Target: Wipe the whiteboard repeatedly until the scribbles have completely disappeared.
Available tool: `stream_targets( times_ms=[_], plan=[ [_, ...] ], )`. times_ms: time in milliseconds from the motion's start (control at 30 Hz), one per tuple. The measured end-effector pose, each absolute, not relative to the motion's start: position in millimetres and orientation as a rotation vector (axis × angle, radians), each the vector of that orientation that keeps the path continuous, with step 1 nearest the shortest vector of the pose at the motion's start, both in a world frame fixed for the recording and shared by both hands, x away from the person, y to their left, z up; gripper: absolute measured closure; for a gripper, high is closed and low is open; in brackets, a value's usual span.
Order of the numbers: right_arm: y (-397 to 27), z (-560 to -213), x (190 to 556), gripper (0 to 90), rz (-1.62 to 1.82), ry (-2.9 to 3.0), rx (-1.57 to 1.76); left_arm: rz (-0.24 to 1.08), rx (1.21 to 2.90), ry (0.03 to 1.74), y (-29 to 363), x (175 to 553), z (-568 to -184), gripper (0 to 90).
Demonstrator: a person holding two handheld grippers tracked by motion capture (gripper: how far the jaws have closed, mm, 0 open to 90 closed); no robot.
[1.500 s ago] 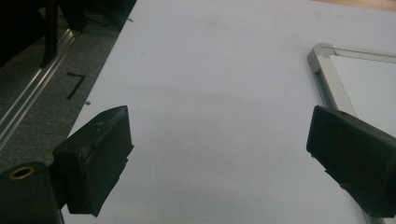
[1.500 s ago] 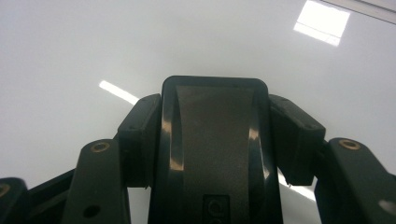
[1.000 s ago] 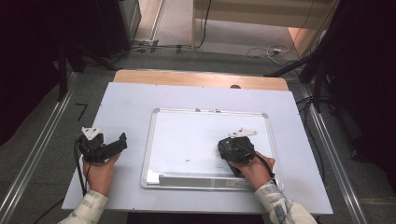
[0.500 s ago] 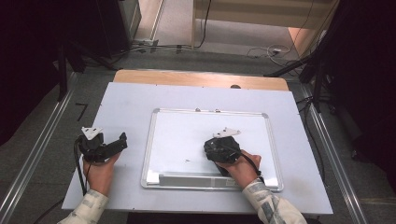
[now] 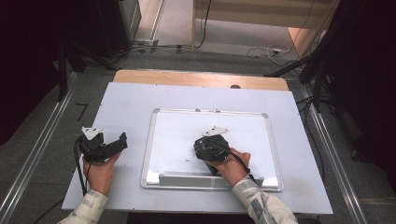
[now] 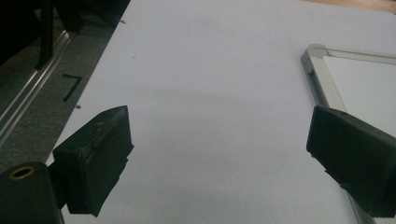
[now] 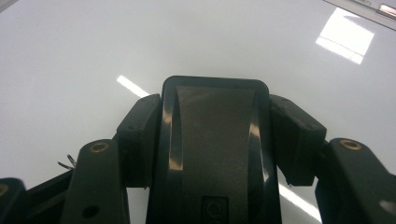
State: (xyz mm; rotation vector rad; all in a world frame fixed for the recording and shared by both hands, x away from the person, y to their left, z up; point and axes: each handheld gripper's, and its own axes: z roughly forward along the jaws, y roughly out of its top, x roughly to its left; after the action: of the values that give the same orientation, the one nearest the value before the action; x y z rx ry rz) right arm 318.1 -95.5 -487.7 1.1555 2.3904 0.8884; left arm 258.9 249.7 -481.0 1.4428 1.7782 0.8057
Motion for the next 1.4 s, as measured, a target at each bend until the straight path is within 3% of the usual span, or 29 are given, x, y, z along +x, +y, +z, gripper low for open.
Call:
stream_targets(
  times_ms=[1400],
  plan=[
    [-7.0, -488.5, 318.0, 37.5, 0.902, 2.455, 1.050, 0.804, 1.439, 1.766, 250.9, 258.2, -479.7, 7.3]
  ],
)
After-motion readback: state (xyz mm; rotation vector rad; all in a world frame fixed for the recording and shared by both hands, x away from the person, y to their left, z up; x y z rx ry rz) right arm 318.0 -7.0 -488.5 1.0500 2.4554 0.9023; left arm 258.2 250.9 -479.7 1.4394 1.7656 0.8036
